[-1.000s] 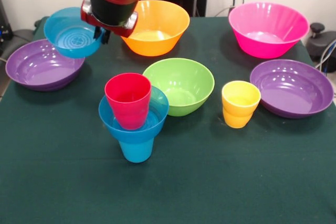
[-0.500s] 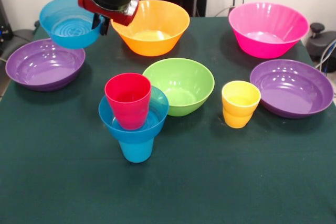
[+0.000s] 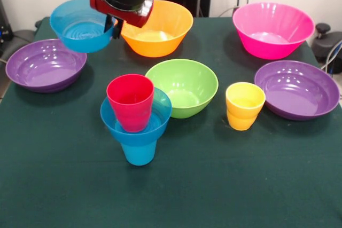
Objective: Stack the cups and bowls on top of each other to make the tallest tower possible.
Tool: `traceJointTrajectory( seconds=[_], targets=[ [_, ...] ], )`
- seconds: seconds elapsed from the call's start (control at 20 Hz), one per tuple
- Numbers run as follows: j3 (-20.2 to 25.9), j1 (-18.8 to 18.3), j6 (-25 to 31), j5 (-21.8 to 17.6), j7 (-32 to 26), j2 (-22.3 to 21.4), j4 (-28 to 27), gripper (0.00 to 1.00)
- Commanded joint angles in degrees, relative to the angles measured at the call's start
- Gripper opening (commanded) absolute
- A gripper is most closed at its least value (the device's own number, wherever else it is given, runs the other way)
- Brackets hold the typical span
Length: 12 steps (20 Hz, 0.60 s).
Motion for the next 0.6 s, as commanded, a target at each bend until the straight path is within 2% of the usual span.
traceJointTrajectory(
  seconds=[0.05,0.6],
  targets=[
    [2.71,1.53,2.07,1.82,5.01,6.07,-7.23,0.0],
    [2.72,2.37,9.1,3.69,2.51,10.31,-18.17,0.0]
  ],
)
